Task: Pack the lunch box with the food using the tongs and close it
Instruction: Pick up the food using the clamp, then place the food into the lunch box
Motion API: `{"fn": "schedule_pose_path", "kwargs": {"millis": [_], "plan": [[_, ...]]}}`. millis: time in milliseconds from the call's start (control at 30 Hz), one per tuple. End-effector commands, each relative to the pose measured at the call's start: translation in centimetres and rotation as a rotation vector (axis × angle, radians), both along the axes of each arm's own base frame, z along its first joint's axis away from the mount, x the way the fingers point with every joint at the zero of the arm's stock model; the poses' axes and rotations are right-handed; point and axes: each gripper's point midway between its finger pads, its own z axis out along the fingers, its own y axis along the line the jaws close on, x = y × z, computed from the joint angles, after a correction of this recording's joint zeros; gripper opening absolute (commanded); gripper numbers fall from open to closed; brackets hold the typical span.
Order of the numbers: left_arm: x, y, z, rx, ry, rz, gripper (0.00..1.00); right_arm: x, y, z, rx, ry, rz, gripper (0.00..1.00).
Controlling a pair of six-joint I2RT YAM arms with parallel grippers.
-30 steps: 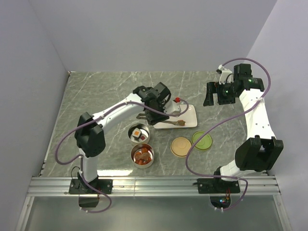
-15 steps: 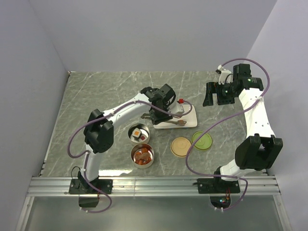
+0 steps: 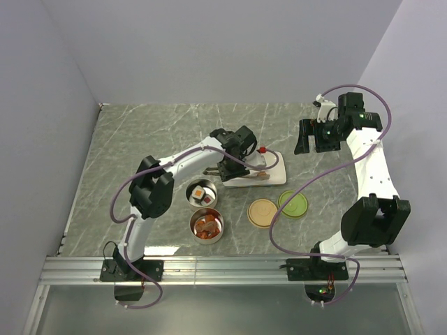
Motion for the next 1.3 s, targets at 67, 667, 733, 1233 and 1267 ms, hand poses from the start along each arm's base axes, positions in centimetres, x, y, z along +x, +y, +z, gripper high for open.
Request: {"fn": "schedule_pose_path", "kwargs": {"millis": [67, 667, 733, 1233, 1267], "plan": [[1.8, -0.7, 1.3, -0.015, -0.055, 0.011, 0.46, 0.6, -0.2, 1.2, -0.003, -0.047, -0.001, 1.00], [2.1, -1.2, 5.6, -0.115, -0.127, 0.030, 0.40, 0.7, 0.0, 1.4, 0.007, -0.047, 0.002, 1.00], [2.0, -1.3, 6.3, -0.133, -0.133, 0.034, 0.40, 0.7, 0.0, 1.5, 0.007, -0.047, 0.002, 1.00], [0.7, -0.7, 7.9, -0.172, -0.132, 0.045, 0.38, 0.7, -0.1, 1.5, 0.002, -0.048, 0.001, 1.00], [0.3, -0.4, 8.9, -0.188, -0.143, 0.043, 0.38, 0.7, -0.1, 1.6, 0.000, -0.052, 0.001, 1.00]]}}
